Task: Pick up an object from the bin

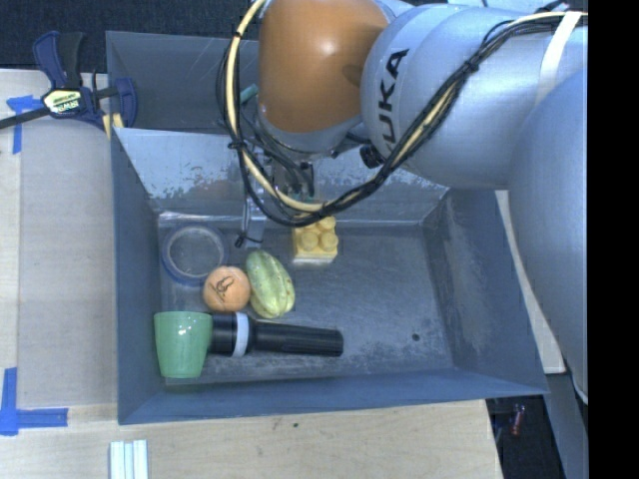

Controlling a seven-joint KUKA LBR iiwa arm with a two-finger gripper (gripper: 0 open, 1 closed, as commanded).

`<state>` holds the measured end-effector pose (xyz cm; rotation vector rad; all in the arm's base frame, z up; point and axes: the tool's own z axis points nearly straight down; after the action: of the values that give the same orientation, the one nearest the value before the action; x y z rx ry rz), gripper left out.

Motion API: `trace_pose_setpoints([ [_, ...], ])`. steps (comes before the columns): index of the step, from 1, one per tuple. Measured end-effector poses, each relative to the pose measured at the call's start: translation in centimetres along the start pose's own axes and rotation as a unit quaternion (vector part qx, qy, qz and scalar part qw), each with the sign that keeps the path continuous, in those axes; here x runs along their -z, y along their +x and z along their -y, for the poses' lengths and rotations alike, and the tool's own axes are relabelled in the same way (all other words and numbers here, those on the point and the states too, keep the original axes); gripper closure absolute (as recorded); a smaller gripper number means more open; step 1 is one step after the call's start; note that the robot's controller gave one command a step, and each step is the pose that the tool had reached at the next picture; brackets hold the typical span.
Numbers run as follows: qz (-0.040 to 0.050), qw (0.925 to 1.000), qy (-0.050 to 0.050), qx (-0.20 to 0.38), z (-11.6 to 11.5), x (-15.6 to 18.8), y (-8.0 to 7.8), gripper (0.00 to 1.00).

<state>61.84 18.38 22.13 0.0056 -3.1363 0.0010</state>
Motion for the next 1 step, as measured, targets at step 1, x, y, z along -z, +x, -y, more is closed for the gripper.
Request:
trace_pose_setpoints([
  [1,0.0044,1.0000,-0.001,-0.002,0.12,0.57,-0.17,0.00],
])
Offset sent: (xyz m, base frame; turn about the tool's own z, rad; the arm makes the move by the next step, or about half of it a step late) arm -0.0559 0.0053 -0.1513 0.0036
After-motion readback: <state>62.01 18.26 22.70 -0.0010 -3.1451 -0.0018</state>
